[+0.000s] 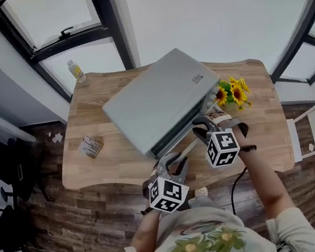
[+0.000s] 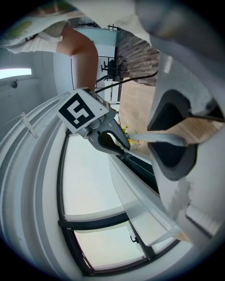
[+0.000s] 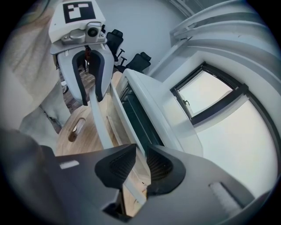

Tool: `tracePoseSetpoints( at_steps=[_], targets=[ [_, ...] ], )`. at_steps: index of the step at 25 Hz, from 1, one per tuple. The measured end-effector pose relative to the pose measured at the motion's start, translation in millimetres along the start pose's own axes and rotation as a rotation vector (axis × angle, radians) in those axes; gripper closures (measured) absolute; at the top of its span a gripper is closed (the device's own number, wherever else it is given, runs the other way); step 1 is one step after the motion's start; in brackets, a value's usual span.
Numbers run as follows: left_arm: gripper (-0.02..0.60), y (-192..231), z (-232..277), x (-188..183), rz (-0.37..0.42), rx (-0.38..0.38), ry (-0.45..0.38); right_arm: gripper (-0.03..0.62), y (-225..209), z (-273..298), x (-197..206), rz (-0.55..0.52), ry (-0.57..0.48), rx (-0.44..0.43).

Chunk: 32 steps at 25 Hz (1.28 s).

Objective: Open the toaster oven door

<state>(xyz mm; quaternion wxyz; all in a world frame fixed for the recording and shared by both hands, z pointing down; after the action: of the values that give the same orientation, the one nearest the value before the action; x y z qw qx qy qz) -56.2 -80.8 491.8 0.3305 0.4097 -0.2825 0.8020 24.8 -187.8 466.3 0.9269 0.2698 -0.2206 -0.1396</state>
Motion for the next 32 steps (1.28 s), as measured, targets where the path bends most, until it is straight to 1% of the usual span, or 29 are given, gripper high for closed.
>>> tracePoseSetpoints(
  at_steps=[2, 4, 6, 8, 17, 18, 19, 22, 24, 32],
  targets=[
    [0.489, 0, -3, -2, -0.013, 0.015, -0.002, 0.519, 0, 0, 0, 0.006, 0.002, 0.002],
    [0.489, 0, -10, -6, -0.042, 0.024, -0.030, 0.519, 2, -1, 0, 0.014, 0.002, 0.005],
    [0.489, 3, -18, -11, -0.080, 0.021, -0.066, 0.517, 3, -2, 2, 0.022, 0.002, 0.011],
    [0.489, 7, -24, -13, -0.094, 0.004, -0.082, 0.516, 4, -3, 2, 0.030, 0.001, 0.018],
    [0.491, 23, -41, 1, -0.103, -0.056, -0.053, 0.511, 12, -6, 5, 0.064, 0.010, 0.041],
    [0.496, 24, -42, 3, -0.104, -0.061, -0.051, 0.511, 12, -5, 5, 0.067, 0.012, 0.043],
    [0.517, 25, -43, 3, -0.106, -0.065, -0.050, 0.510, 13, -5, 5, 0.071, 0.013, 0.044],
    [0.518, 26, -47, 4, -0.109, -0.075, -0.056, 0.508, 15, -6, 6, 0.082, 0.014, 0.050],
    [0.544, 27, -48, 4, -0.109, -0.082, -0.059, 0.508, 16, -7, 7, 0.091, 0.014, 0.054],
    [0.577, 32, -57, -3, -0.086, -0.092, -0.085, 0.503, 21, -9, 9, 0.117, 0.019, 0.070]
  ],
)
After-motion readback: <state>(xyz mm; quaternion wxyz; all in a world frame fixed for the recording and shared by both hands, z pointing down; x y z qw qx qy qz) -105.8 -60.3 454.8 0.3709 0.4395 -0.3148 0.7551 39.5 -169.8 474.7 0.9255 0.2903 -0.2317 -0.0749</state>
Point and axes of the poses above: the fingertips, and each gripper's own axes: z forward along the fingers, y to its left, x out of its underside, the point moved 6 cm from there along -z, backward along the fingers, and after that the axes turned 3 degrees about -x, right-handed, at the moved point
